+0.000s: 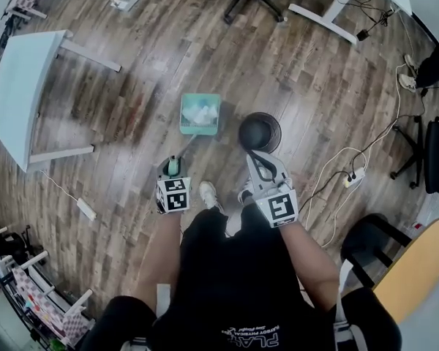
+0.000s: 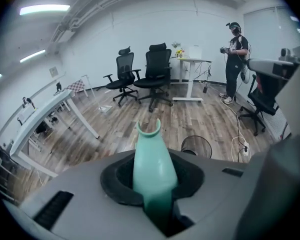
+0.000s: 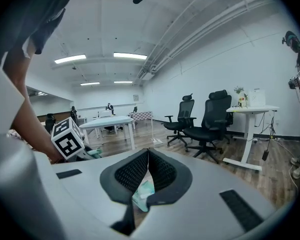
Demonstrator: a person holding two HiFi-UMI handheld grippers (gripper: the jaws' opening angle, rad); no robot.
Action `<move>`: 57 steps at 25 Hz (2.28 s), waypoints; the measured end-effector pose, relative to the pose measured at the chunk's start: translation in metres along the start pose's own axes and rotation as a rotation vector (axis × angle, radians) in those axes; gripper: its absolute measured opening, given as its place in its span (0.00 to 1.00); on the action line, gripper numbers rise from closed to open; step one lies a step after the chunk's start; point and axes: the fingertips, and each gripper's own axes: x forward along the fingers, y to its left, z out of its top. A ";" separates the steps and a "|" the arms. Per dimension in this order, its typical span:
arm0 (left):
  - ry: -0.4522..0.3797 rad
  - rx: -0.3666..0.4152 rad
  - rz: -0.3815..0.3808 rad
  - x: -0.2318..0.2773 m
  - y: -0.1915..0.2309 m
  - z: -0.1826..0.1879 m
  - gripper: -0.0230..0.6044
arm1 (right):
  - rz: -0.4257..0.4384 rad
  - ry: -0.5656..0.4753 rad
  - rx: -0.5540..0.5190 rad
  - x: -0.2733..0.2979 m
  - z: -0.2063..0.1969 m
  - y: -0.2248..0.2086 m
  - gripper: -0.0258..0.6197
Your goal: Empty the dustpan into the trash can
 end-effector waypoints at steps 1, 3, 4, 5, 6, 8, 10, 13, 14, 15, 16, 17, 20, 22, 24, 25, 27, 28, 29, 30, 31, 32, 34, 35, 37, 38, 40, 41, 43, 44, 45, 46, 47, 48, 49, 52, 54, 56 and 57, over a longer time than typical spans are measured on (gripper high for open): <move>-0.012 0.006 -0.002 -0.008 0.001 0.000 0.19 | -0.010 -0.001 -0.005 -0.003 0.002 0.001 0.08; -0.036 0.028 -0.010 -0.025 0.003 -0.002 0.19 | -0.035 0.003 -0.014 -0.011 0.003 0.004 0.08; -0.049 0.044 -0.015 -0.034 0.003 -0.003 0.19 | -0.051 0.010 -0.016 -0.017 0.003 0.006 0.08; -0.064 0.064 -0.020 -0.042 0.004 -0.005 0.19 | -0.068 0.019 -0.019 -0.023 0.003 0.008 0.08; -0.081 0.087 -0.027 -0.050 0.004 -0.006 0.19 | -0.089 0.025 -0.022 -0.029 0.004 0.010 0.08; -0.116 0.137 -0.044 -0.063 0.005 -0.007 0.19 | -0.138 0.021 -0.026 -0.041 0.005 0.013 0.08; -0.145 0.195 -0.061 -0.075 0.007 -0.010 0.19 | -0.195 0.014 -0.028 -0.053 0.005 0.018 0.08; -0.183 0.287 -0.085 -0.096 0.011 -0.020 0.19 | -0.268 -0.002 -0.015 -0.072 0.010 0.033 0.08; -0.196 0.313 -0.092 -0.104 0.012 -0.024 0.19 | -0.286 -0.008 -0.012 -0.078 0.012 0.039 0.08; -0.208 0.336 -0.097 -0.112 0.013 -0.027 0.19 | -0.300 -0.013 -0.012 -0.084 0.014 0.045 0.08; -0.220 0.356 -0.101 -0.119 0.013 -0.030 0.19 | -0.313 -0.018 -0.014 -0.090 0.016 0.051 0.08; -0.232 0.371 -0.105 -0.127 0.013 -0.033 0.19 | -0.325 -0.022 -0.014 -0.097 0.017 0.056 0.08; -0.273 0.413 -0.114 -0.146 0.011 -0.039 0.19 | -0.364 -0.035 -0.012 -0.116 0.020 0.069 0.08; -0.304 0.453 -0.118 -0.159 0.011 -0.042 0.19 | -0.389 -0.042 -0.013 -0.127 0.021 0.080 0.08; -0.336 0.516 -0.118 -0.172 0.009 -0.044 0.19 | -0.410 -0.045 -0.013 -0.137 0.023 0.091 0.08; -0.352 0.557 -0.116 -0.178 0.006 -0.045 0.19 | -0.421 -0.045 -0.013 -0.142 0.023 0.095 0.08; -0.385 0.648 -0.112 -0.189 -0.002 -0.047 0.19 | -0.443 -0.045 -0.014 -0.152 0.024 0.103 0.08; -0.400 0.689 -0.109 -0.193 -0.006 -0.049 0.19 | -0.454 -0.047 -0.012 -0.156 0.025 0.106 0.08; -0.415 0.724 -0.106 -0.198 -0.010 -0.051 0.19 | -0.464 -0.052 -0.007 -0.160 0.027 0.109 0.08; -0.429 0.755 -0.104 -0.202 -0.014 -0.052 0.19 | -0.473 -0.059 -0.001 -0.164 0.029 0.112 0.08; -0.440 0.782 -0.101 -0.205 -0.017 -0.054 0.19 | -0.480 -0.068 0.004 -0.168 0.032 0.115 0.08; -0.450 0.805 -0.100 -0.209 -0.020 -0.056 0.19 | -0.484 -0.079 0.009 -0.171 0.036 0.117 0.08; -0.465 0.835 -0.100 -0.215 -0.026 -0.058 0.19 | -0.488 -0.098 0.015 -0.176 0.044 0.119 0.08; -0.471 0.847 -0.101 -0.217 -0.029 -0.059 0.20 | -0.489 -0.103 0.014 -0.179 0.047 0.119 0.08; -0.479 0.883 -0.099 -0.222 -0.038 -0.063 0.20 | -0.488 -0.103 0.008 -0.186 0.047 0.119 0.08; -0.481 0.910 -0.096 -0.225 -0.044 -0.064 0.20 | -0.485 -0.102 0.005 -0.190 0.047 0.119 0.08; -0.488 0.978 -0.089 -0.229 -0.058 -0.068 0.20 | -0.472 -0.099 0.000 -0.198 0.046 0.119 0.08; -0.493 1.015 -0.085 -0.231 -0.065 -0.069 0.20 | -0.462 -0.097 -0.005 -0.202 0.046 0.120 0.08; -0.498 1.089 -0.075 -0.233 -0.081 -0.072 0.21 | -0.437 -0.092 -0.019 -0.209 0.045 0.121 0.08; -0.498 1.127 -0.070 -0.233 -0.090 -0.074 0.21 | -0.425 -0.090 -0.026 -0.213 0.044 0.121 0.08; -0.495 1.165 -0.066 -0.233 -0.098 -0.076 0.21 | -0.413 -0.088 -0.030 -0.217 0.042 0.122 0.08; -0.489 1.201 -0.062 -0.232 -0.105 -0.078 0.21 | -0.403 -0.087 -0.033 -0.221 0.041 0.123 0.08; -0.481 1.234 -0.059 -0.231 -0.112 -0.081 0.21 | -0.394 -0.087 -0.035 -0.226 0.039 0.125 0.08; -0.472 1.262 -0.056 -0.230 -0.118 -0.083 0.22 | -0.385 -0.086 -0.037 -0.231 0.038 0.126 0.08; -0.465 1.284 -0.054 -0.229 -0.125 -0.085 0.22 | -0.375 -0.083 -0.041 -0.237 0.036 0.128 0.08; -0.448 1.329 -0.046 -0.227 -0.145 -0.091 0.22 | -0.348 -0.070 -0.057 -0.253 0.029 0.129 0.08; -0.441 1.356 -0.033 -0.226 -0.155 -0.095 0.22 | -0.336 -0.061 -0.060 -0.263 0.023 0.130 0.08; -0.430 1.391 -0.022 -0.225 -0.164 -0.098 0.22 | -0.325 -0.056 -0.058 -0.271 0.019 0.130 0.08; -0.421 1.414 -0.021 -0.224 -0.168 -0.099 0.22 | -0.319 -0.053 -0.057 -0.274 0.017 0.131 0.08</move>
